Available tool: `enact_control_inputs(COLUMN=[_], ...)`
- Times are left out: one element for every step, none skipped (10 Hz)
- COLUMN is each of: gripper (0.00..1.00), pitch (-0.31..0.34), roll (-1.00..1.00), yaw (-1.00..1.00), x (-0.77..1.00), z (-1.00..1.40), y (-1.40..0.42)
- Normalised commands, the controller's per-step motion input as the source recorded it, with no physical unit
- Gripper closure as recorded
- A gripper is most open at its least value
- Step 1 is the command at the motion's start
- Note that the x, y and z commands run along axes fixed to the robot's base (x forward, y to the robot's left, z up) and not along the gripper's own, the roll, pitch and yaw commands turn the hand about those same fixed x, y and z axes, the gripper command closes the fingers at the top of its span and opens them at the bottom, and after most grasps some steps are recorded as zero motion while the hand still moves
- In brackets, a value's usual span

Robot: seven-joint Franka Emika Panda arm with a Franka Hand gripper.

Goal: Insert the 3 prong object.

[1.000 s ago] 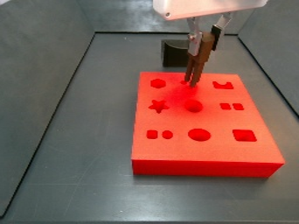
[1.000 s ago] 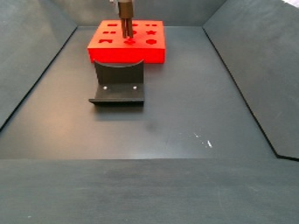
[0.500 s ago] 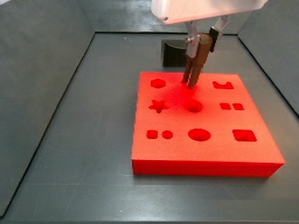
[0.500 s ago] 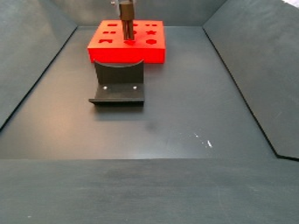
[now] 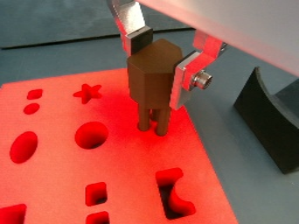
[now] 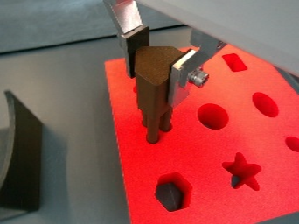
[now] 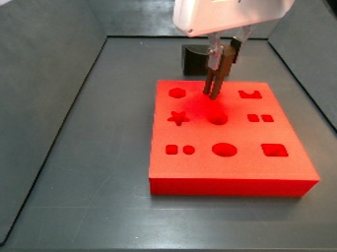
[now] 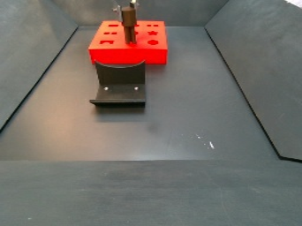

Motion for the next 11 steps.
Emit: enact_control_inputs(gripper=[1.0, 1.0, 1.0, 1.0, 1.0, 1.0, 1.0, 1.0, 1.0, 1.0, 1.0], pitch=[0.0, 0.0, 0.0, 0.0, 0.0, 0.0, 0.0, 0.01, 0.023, 0.033, 0.0], roll=[-0.04, 0.0, 0.0, 0.07, 0.1, 0.08, 0.07, 0.07, 0.06, 0.03, 0.0], yaw=[0.15, 0.06, 0.0, 0.0, 0.0, 0.0, 0.0, 0.0, 0.0, 0.0, 0.0], x=[-0.05, -0.05, -0.02, 0.0, 0.0, 0.0, 0.0, 0.0, 0.0, 0.0, 0.0], z=[-0.15, -0.27, -0.48, -0.58, -0.59, -0.55, -0.52, -0.47, -0.4, -0.28, 0.0], y=[0.0, 0.0, -0.07, -0.17, -0.15, -0.07, -0.07, -0.06, -0.07, -0.06, 0.0])
